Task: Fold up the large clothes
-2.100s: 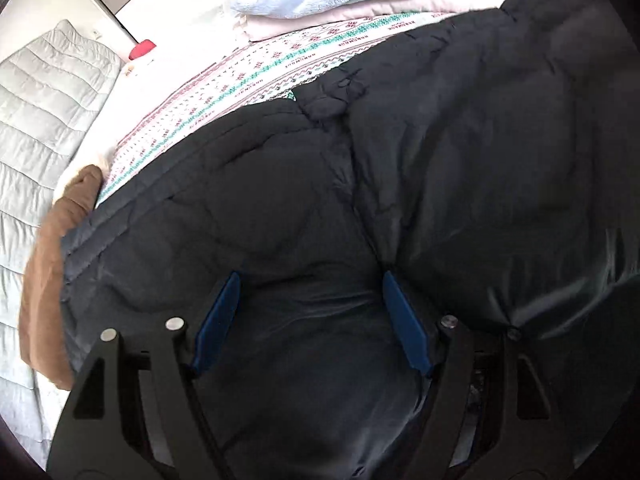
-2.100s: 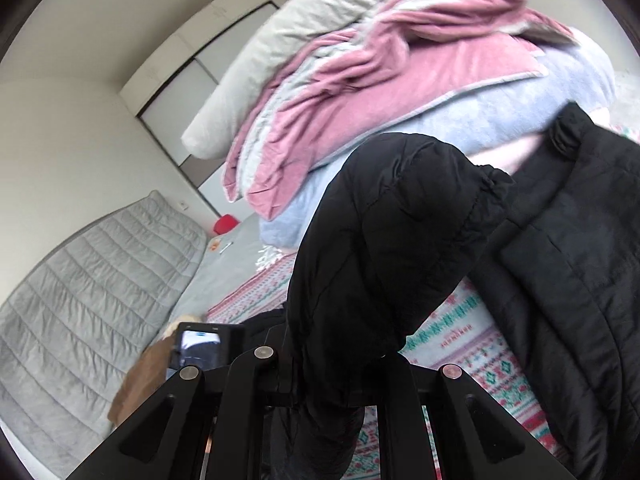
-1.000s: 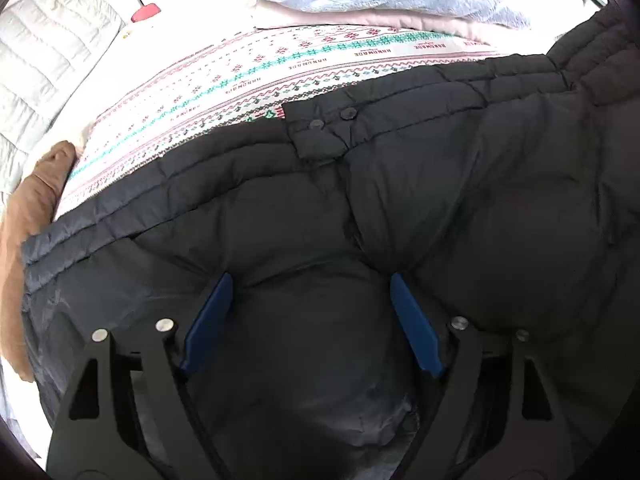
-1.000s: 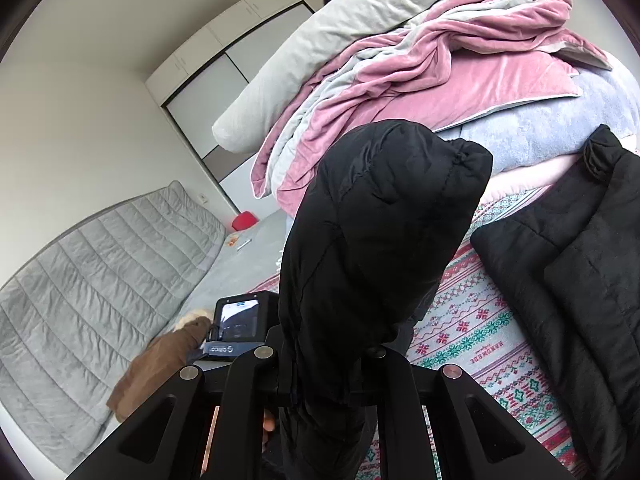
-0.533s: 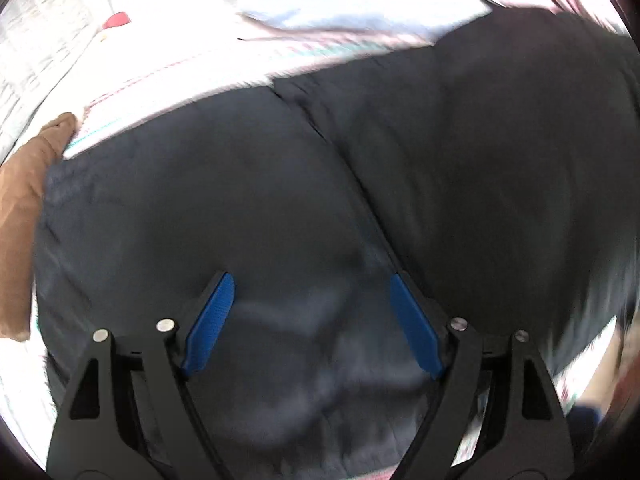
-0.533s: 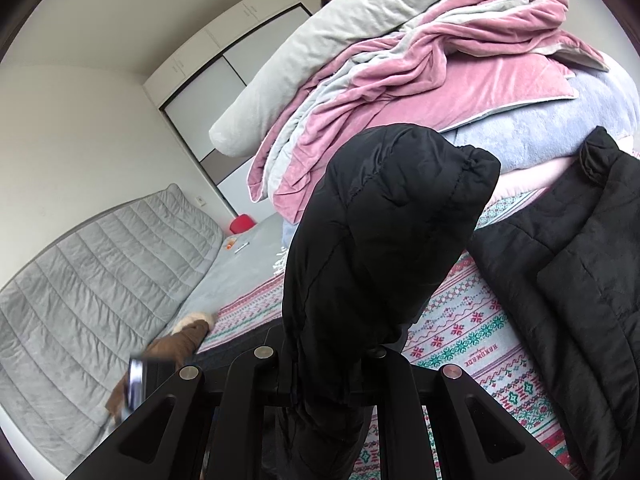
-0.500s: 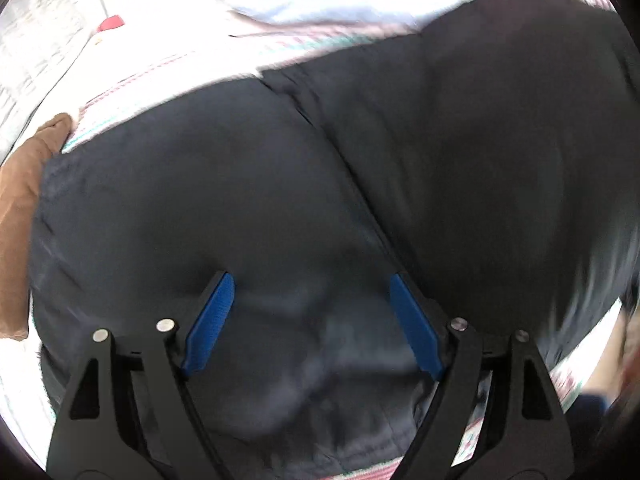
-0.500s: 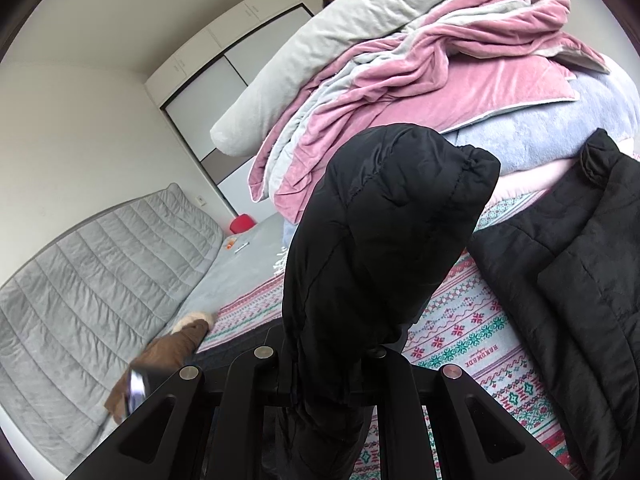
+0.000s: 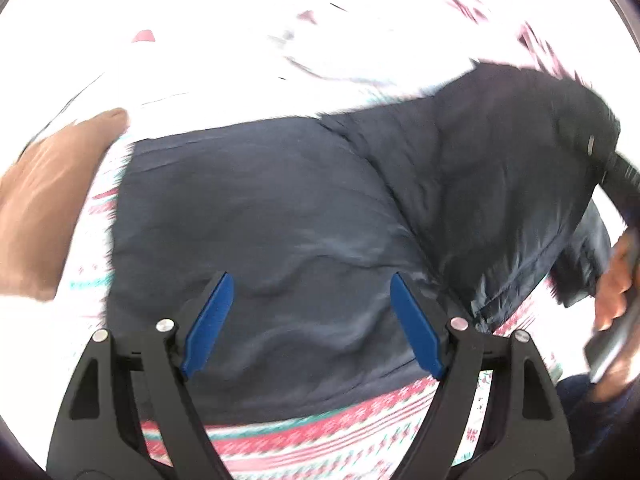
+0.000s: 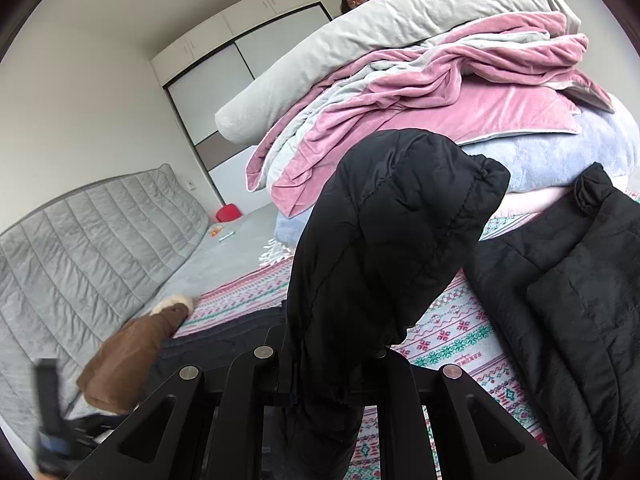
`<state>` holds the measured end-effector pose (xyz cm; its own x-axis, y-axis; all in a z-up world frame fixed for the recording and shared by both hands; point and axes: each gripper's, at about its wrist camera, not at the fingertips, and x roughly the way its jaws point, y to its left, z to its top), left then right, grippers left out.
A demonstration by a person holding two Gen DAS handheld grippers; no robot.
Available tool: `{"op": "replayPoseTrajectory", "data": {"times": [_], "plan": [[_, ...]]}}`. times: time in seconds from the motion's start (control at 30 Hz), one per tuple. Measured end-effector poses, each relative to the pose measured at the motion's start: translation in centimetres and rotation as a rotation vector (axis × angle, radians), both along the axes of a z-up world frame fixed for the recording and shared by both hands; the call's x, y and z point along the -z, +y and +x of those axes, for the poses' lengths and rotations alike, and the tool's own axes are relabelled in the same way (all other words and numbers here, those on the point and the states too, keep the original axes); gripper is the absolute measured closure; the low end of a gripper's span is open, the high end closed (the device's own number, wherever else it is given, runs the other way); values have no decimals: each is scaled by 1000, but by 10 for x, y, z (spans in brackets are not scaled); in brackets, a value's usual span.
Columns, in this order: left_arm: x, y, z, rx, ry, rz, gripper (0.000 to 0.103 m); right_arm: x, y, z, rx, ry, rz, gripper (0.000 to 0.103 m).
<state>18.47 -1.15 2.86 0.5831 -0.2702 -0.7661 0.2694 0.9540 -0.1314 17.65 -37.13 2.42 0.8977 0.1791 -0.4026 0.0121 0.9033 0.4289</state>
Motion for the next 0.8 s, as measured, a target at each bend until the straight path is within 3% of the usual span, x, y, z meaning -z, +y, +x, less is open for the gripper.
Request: {"op": "replayPoseTrajectory", "data": {"times": [0.23,0.43,0.57,0.63,0.73,0.8], "plan": [[12,130,25,-274,80,-246,22,-6,15,-3,18,-18,-78,90],[35,172,32,-394,146,-269,22,-25,72,-3,-20,-88,-296,90],[52,198,32,-464,216,-405,22,-35,163,-3,-206,-173,-495,90],[54,212,31,-502,219,-419,22,-31,205,-6,-299,-194,-579,90],[56,227,29,-542,223,-442,22,4,291,-16,-493,-206,-779,90],[60,235,28,-556,225,-475,22,38,329,-17,-593,-145,-886,89]]}}
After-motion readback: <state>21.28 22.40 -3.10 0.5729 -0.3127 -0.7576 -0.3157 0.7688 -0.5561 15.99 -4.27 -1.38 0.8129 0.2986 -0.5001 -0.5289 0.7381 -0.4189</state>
